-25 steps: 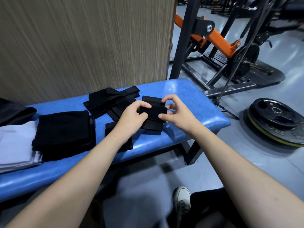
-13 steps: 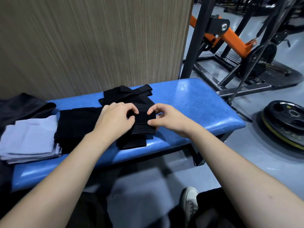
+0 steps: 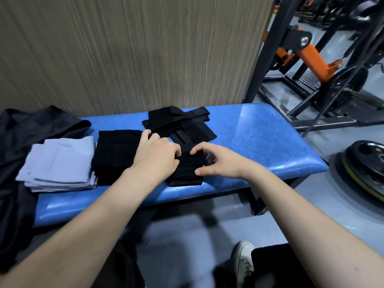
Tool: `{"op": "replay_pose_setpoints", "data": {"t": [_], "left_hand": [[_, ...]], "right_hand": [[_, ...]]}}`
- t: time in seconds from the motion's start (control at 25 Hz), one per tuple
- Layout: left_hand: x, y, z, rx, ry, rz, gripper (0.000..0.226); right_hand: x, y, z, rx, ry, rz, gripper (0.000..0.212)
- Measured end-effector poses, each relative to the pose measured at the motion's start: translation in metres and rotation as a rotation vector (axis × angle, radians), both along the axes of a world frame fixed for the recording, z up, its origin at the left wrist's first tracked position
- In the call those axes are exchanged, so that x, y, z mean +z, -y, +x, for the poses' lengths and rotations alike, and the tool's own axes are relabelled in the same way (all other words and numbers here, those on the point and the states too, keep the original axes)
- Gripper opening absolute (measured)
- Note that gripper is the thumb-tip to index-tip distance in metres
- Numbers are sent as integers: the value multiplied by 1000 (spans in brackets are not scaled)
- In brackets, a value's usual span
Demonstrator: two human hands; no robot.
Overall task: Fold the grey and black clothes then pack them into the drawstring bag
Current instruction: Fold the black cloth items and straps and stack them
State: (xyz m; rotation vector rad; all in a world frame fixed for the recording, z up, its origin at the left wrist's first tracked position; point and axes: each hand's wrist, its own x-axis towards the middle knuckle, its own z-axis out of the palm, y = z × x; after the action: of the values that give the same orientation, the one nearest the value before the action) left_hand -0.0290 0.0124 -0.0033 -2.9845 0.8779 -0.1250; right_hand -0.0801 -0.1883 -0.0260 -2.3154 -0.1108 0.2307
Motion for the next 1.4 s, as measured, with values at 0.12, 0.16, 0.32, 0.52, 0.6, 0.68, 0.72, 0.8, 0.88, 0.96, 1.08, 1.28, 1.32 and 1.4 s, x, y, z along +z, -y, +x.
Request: {"op": "replay_pose_setpoints", "data": {"t": [0.12, 0.16, 0.32, 0.52, 0.6, 0.68, 0.72, 0.8, 0.88, 0.96, 1.08, 1.28, 1.32, 1.4], "left_hand": [[-2, 3, -4, -19, 38, 36, 30], [-2, 3, -4, -31, 41, 34, 31], [0, 1, -4, -128, -70, 19, 59], [-10, 0, -10, -218, -63, 86, 89], [-13, 2, -10, -222, -41, 65, 83], [-15, 2, -9, -224, -30, 45, 76], [-15, 2, -9, -226, -23, 45, 74], [-16, 2, -10, -226, -14, 54, 72], [-17, 2, -10, -224, -15, 60, 71], [-16, 2, -9, -218, -23, 59, 70], [-16, 3, -9, -211, -28, 45, 68], [-18, 3, -10, -206, -27, 26, 73], [-18, 3, -9, -201, -35, 22, 77], [-17, 1, -7, -189, -47, 7, 84]], "right_hand": [[-1, 1, 0, 4, -15, -11, 58], [-1, 1, -1, 13, -14, -28, 63], [-4, -1, -4, 27, 11, -82, 76], [-7, -7, -2, -46, -27, -43, 88], [-8, -8, 0, -63, -52, -30, 93], [-8, -10, 0, -47, -57, -28, 93], [-9, -12, -1, -35, -48, -45, 92], [-8, -15, -3, -25, -24, -92, 87], [-6, -17, -4, -24, -12, -117, 81], [-5, -17, -5, -16, 5, -125, 77], [-5, -14, -5, -26, 20, -113, 71], [-6, -10, -2, -80, -45, 39, 57], [-6, -9, -2, -87, -55, 87, 54], [-5, -7, -2, -108, -66, 196, 50]]}}
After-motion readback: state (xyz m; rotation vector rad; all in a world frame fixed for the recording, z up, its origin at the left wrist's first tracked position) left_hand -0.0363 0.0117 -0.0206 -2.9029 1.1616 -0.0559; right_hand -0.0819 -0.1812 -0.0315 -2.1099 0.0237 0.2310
